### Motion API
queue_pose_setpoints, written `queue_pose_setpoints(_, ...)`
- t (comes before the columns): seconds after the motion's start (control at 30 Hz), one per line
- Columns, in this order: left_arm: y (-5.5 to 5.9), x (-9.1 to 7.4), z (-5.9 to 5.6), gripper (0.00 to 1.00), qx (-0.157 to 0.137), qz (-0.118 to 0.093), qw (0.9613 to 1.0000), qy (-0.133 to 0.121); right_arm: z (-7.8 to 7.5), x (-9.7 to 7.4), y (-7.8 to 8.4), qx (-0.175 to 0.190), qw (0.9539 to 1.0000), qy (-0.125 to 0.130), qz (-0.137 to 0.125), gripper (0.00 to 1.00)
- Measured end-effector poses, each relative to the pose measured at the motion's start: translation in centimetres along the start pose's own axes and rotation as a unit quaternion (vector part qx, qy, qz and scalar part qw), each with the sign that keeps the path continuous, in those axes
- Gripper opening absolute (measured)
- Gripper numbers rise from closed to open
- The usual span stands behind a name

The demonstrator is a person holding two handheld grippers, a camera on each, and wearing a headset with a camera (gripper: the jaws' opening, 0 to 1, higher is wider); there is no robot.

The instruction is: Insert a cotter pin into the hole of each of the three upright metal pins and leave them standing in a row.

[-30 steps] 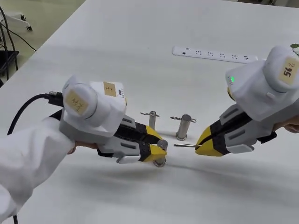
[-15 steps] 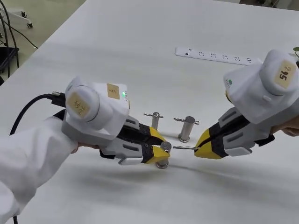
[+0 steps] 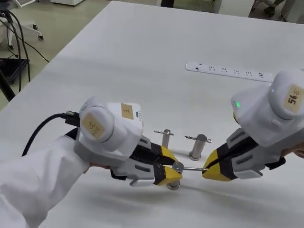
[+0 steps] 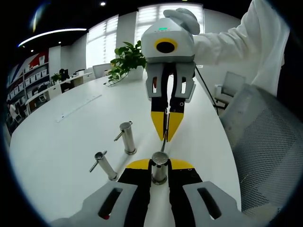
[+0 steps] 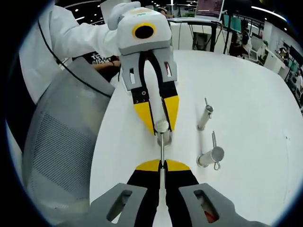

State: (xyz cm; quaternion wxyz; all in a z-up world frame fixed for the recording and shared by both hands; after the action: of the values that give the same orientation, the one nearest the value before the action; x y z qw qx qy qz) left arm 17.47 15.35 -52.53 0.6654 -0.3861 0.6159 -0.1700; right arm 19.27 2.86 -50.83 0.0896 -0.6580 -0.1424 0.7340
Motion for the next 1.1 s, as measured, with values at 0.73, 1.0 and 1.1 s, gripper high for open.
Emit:
queue_pose_setpoints(0.73, -0.1, 0.2, 0.0, 0.10, 0.005, 0.003, 1.0000, 0.005, -0.3, 1.4, -1.7, -0.013, 0.9999, 0.001, 0.002, 0.00)
queue_pose_setpoints(1.0, -0.1, 0.2, 0.0, 0.10, 0.006, 0.005, 0.9999, 0.007, -0.3, 1.7, -2.6, -0.034, 0.9994, 0.004, 0.008, 0.00)
queue_pose_setpoints(1.1, -0.1, 0.2, 0.0, 0.10, 0.008, 0.006, 0.9999, 0.007, -0.3, 1.7, -2.7, -0.036, 0.9993, 0.005, 0.011, 0.00)
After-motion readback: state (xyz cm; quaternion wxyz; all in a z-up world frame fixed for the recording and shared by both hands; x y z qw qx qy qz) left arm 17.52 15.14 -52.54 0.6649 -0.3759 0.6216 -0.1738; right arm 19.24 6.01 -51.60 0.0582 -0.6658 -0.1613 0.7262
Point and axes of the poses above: the centre of the closed fingertips' face, and the gripper's own axes: x roughly forward along the fingers, z roughly to its left, y roughly out of its underside, the point moved 7 cm from there along -x, roughly backward along the fingers, and after that the axes turned 14 degrees about z, right-handed, at the moved point
